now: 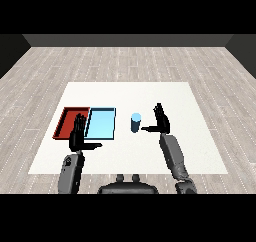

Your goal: Pick the blue can and put it in the blue box

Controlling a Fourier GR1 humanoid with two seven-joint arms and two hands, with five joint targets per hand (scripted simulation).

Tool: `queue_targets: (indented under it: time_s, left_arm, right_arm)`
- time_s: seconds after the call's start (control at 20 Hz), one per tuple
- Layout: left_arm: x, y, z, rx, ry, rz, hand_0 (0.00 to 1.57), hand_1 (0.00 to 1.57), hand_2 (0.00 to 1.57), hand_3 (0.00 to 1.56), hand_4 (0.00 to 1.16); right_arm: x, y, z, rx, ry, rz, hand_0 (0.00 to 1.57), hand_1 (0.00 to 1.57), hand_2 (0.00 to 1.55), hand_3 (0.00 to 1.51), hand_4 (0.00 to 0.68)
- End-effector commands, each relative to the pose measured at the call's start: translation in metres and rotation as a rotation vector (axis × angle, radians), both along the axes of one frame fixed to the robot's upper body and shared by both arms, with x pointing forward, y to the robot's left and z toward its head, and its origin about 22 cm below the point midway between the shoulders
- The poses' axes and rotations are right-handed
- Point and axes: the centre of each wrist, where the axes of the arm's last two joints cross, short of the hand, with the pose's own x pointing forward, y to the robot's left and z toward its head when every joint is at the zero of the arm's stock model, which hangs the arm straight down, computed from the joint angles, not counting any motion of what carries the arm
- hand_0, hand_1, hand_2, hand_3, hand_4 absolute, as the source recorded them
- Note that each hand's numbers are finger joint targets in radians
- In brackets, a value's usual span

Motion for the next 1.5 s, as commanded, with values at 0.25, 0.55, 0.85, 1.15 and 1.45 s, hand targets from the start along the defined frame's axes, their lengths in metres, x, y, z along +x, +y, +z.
queue_targets:
  time_s: [0.25, 0.55, 0.85, 1.15, 1.45]
  left_arm:
    - [-0.01, 0.017, 0.0, -0.026, -0.039, -0.01, 0.0, 0.0, 0.0, 0.0, 0.0]
    - [-0.006, 0.008, 0.005, -0.019, -0.027, 0.005, 0.0, 0.0, 0.0, 0.0, 0.0]
    - [0.002, 0.013, -0.001, -0.008, -0.025, 0.023, 0.0, 0.0, 0.0, 0.0, 0.0]
    - [0.015, 0.01, 0.004, -0.011, -0.033, 0.019, 0.0, 0.0, 0.0, 0.0, 0.0]
    - [-0.008, 0.003, 0.015, -0.022, -0.037, 0.017, 0.0, 0.0, 0.0, 0.0, 0.0]
  right_arm:
    - [0.003, 0.029, -0.017, 0.029, 0.064, -0.017, 0.0, 0.0, 0.0, 0.0, 0.0]
    - [0.008, 0.017, -0.024, 0.047, 0.092, 0.018, 0.0, 0.0, 0.0, 0.0, 0.0]
    - [0.012, 0.029, -0.051, 0.064, 0.096, 0.023, 0.0, 0.0, 0.0, 0.0, 0.0]
    - [0.018, 0.044, -0.05, 0.047, 0.129, 0.048, 0.0, 0.0, 0.0, 0.0, 0.0]
    - [0.021, 0.052, -0.047, 0.035, 0.13, 0.044, 0.0, 0.0, 0.0, 0.0, 0.0]
